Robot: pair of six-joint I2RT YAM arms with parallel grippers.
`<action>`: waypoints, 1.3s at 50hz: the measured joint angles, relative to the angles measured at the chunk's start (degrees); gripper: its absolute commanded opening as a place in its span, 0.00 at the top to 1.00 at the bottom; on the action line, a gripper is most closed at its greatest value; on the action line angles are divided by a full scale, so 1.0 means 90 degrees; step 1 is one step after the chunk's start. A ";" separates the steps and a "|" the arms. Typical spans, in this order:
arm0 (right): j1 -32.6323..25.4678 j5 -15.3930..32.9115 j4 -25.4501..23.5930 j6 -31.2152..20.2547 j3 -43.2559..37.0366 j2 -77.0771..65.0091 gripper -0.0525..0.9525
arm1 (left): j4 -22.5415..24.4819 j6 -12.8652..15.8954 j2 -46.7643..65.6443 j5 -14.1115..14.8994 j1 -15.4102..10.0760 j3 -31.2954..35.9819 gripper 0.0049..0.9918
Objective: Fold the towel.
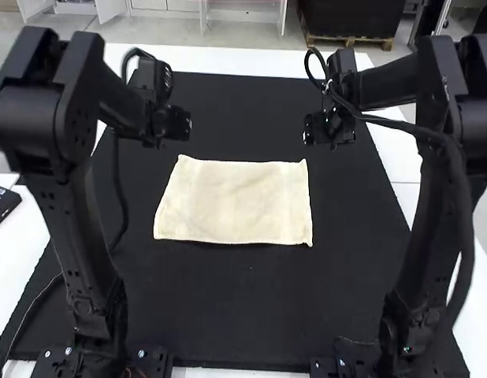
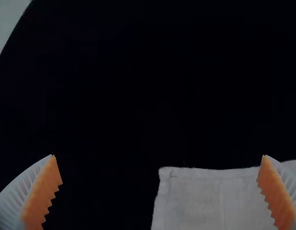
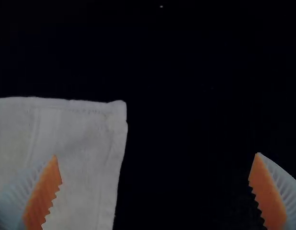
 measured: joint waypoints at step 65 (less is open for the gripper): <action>-0.0085 -0.0845 0.1642 0.1018 -0.0340 0.1479 0.04 | 0.2815 0.0177 0.1268 0.0022 -0.0102 -0.0597 0.03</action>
